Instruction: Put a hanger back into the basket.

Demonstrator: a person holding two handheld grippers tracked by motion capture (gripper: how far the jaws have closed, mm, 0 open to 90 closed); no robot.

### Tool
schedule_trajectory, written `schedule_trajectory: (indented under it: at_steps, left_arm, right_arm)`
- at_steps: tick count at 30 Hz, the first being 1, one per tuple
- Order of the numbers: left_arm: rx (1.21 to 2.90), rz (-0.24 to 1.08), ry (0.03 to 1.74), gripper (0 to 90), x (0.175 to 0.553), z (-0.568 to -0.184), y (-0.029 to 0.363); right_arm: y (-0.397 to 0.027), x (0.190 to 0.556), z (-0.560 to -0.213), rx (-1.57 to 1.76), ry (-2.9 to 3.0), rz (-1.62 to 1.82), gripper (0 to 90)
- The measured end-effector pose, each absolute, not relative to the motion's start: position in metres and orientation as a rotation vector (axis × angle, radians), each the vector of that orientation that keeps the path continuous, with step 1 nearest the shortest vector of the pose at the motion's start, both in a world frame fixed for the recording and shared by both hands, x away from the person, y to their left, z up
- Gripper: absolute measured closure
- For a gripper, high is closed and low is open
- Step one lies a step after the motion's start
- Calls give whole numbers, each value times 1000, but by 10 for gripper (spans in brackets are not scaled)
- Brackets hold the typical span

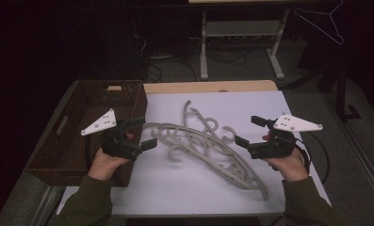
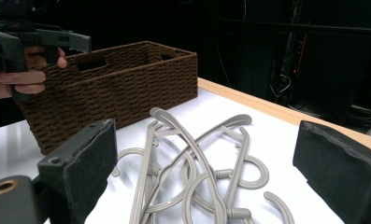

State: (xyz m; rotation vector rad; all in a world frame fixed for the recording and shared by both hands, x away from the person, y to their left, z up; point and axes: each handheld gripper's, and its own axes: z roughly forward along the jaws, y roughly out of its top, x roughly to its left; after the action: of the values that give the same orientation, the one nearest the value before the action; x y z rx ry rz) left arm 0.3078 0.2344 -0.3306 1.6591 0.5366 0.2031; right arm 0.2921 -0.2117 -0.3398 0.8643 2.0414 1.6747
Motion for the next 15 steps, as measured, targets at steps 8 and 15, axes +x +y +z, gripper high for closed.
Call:
schedule_trajectory:
  at_steps: [8,15]
  left_arm:
    - [1713,188,530,1,305,-332,218]
    - [1767,135,523,1,296,-347,201]
  right_arm:
    - [-212,293,-344,909,2094,1593,66]
    - [-218,289,-361,961,2166,1497,83]
